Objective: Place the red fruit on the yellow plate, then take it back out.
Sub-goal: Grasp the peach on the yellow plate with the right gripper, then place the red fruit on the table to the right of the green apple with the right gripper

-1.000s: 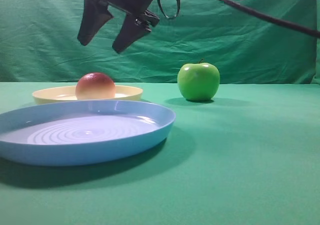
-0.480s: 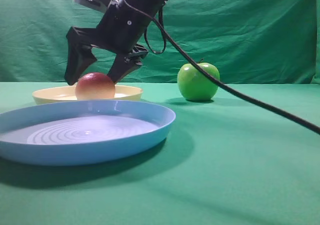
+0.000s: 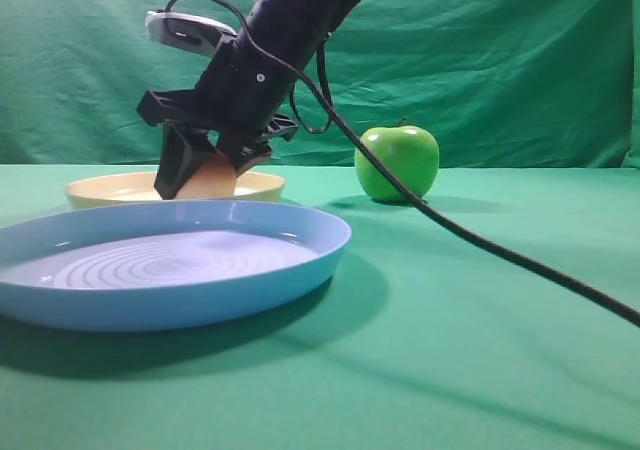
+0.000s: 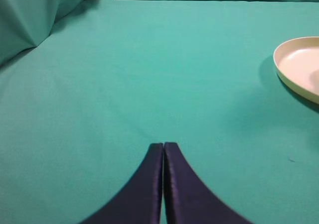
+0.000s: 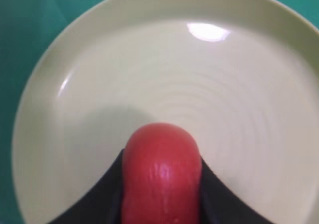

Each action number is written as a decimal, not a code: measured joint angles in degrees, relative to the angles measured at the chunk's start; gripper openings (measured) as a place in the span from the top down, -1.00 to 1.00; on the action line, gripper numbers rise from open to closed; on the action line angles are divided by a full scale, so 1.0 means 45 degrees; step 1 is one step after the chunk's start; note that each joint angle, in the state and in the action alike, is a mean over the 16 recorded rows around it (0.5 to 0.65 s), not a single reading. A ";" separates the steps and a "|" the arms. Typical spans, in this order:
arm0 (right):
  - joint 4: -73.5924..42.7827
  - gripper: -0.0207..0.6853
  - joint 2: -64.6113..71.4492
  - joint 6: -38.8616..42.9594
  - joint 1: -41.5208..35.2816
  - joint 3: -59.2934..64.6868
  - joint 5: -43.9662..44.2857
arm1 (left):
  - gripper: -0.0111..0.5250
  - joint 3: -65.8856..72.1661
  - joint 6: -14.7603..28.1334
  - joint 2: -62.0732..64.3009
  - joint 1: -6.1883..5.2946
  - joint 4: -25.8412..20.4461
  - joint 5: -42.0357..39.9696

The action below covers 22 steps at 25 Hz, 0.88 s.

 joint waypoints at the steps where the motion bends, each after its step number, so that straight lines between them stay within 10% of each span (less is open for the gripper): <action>1: -0.0317 0.34 -0.0288 0.0320 -0.0018 -0.0074 0.0392 | 0.96 0.0000 0.0002 0.0000 0.0000 0.0000 0.0000; 13: -0.4090 0.37 -0.4967 0.3782 -0.0647 0.1192 0.3539 | 0.96 0.0000 0.0017 0.0000 0.0000 0.0000 0.0000; 22: -0.4092 0.37 -0.9215 0.4399 -0.2423 0.7197 0.2199 | 0.96 0.0000 0.0004 0.0000 0.0000 0.0000 0.0000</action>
